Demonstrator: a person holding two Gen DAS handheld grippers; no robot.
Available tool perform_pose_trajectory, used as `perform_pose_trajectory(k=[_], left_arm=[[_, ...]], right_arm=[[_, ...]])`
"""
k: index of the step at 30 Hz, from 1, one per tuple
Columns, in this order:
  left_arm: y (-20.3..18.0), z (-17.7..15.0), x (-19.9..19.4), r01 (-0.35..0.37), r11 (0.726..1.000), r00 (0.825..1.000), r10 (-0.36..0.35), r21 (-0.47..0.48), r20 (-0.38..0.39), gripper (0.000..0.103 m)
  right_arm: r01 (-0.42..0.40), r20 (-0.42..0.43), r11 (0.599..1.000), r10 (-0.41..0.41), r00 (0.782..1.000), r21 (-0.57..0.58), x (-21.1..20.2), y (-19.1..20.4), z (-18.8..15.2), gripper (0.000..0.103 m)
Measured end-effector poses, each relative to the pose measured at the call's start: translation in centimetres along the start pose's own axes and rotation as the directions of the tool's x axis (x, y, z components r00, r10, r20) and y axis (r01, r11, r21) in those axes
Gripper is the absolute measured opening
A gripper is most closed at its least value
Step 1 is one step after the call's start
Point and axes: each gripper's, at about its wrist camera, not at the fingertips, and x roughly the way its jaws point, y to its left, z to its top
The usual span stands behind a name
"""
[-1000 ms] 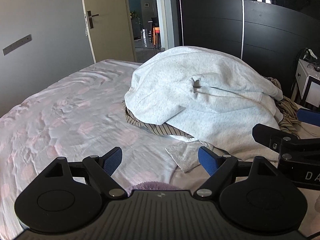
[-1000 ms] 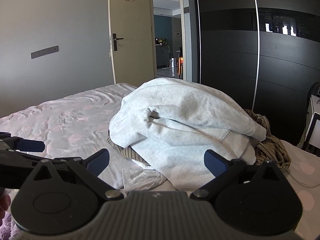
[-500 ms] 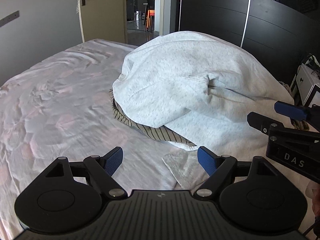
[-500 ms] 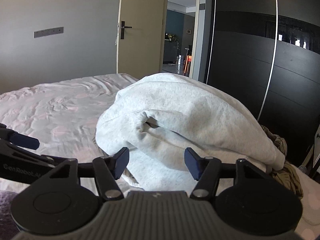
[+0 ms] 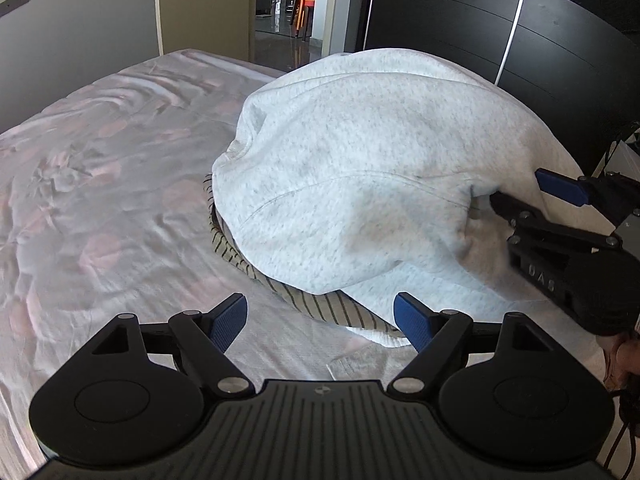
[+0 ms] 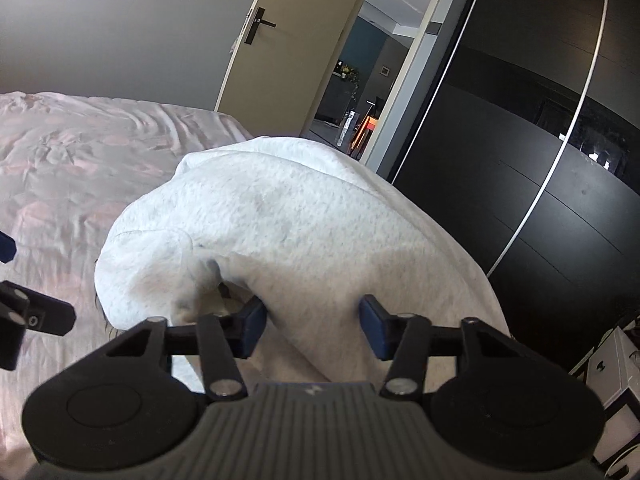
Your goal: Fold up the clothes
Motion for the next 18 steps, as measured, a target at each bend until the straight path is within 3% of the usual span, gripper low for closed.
perform_pose_trajectory(k=[1, 4, 7, 10, 14, 18], left_arm=[[0.5, 0.0, -0.1, -0.005, 1.0, 1.0, 0.005, -0.01, -0.002, 0.08], [1.9, -0.4, -0.6, -0.023, 0.999, 1.0, 0.023, -0.043, -0.004, 0.08], [3.0, -1.1, -1.3, -0.041, 0.997, 0.999, 0.041, -0.069, -0.006, 0.08], [4.0, -1.8, -2.4, -0.051, 0.994, 0.999, 0.051, -0.098, -0.001, 0.08], [5.9, -2.3, -4.8, -0.08, 0.987, 0.996, 0.085, -0.141, 0.024, 0.08], [9.0, -2.9, -7.6, -0.157, 0.972, 0.985, 0.167, -0.174, 0.045, 0.08]], right_arm=[[-0.003, 0.002, 1.0, 0.003, 1.0, -0.004, 0.2, 0.0, 0.3, 0.027], [-0.02, 0.022, 1.0, 0.02, 1.0, 0.001, 0.1, -0.1, 1.4, 0.014], [-0.054, 0.058, 0.998, 0.052, 0.997, 0.025, -0.9, -0.1, 2.6, 0.008], [-0.153, 0.106, 0.988, 0.149, 0.983, 0.026, -3.1, 0.9, 4.0, 0.007], [-0.313, 0.152, 0.95, 0.31, 0.938, -0.008, -6.6, 4.5, 5.6, 0.006], [-0.483, 0.164, 0.875, 0.476, 0.864, 0.008, -9.7, 8.8, 6.0, 0.006]])
